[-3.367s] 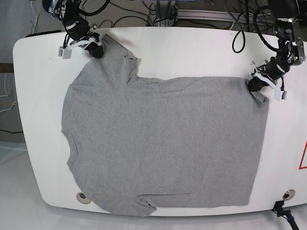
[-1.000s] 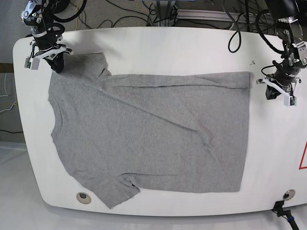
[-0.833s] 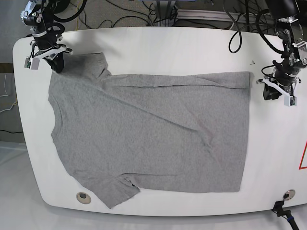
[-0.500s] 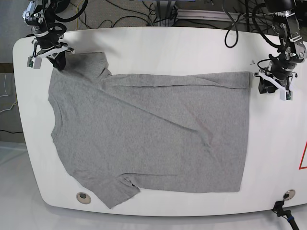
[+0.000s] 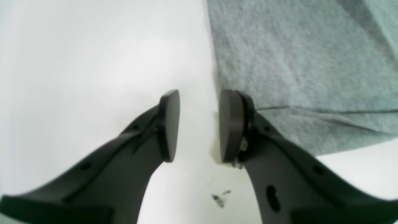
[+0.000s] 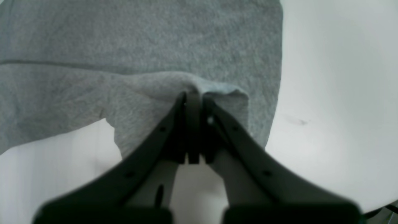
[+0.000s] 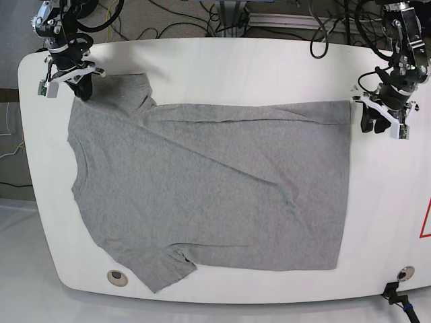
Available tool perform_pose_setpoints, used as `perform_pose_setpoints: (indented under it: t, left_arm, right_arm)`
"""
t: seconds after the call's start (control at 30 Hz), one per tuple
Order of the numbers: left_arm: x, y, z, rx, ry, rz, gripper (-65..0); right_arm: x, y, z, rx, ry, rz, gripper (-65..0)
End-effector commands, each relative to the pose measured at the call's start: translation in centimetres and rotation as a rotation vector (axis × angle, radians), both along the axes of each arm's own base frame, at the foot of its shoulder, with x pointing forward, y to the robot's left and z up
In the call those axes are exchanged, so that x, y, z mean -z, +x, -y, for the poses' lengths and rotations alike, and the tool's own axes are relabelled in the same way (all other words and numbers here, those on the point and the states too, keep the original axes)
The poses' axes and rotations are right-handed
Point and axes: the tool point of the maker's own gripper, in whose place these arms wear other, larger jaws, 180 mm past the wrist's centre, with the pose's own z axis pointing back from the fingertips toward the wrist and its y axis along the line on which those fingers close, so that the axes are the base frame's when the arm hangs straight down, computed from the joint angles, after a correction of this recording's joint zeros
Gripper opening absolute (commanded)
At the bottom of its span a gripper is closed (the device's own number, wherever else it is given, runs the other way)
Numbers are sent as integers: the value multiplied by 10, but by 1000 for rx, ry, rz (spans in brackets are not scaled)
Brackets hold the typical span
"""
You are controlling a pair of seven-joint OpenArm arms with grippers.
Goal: Fold the T-shirt properly
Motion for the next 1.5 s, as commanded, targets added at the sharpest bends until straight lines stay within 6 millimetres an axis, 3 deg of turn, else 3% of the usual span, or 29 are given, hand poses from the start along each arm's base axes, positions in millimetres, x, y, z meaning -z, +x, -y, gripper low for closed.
perform_pose_setpoints:
  t: [0.0,0.13,0.23,0.3,0.43,0.57,0.87,1.17,1.47]
  left_arm:
    - [-22,9,1,21,14,70,-453]
    - [-24,6,8,29,5,77,-437]
    - [-26,5,14,26,-7,89,-280]
    - [-29,3,9,-4,-10,101,-218]
    - [-29,-3,11,18,-16,106,-213]
    - [-31,-12,2,-32,-62,116,-213]
    - [-14,-26,0,-75,-166,44,-215]
    - [26,-36,31,-68,-263,-46,-218]
    - [29,-36,37,-72,-282,-46,-218]
  right_arm:
    - [-11,6,3,-3,-15,40,-631]
    - [-11,6,4,-4,-16,40,-631]
    - [-11,6,3,-5,-16,40,-631]
    - [-11,6,3,-5,-16,40,-631]
    - [-11,6,3,-5,-16,40,-631]
    - [-11,6,3,-5,-16,40,-631]
    - [-11,6,2,-7,-14,41,-631]
    - [-11,6,3,-7,-15,41,-631]
    - [-11,6,3,-9,-15,40,-631]
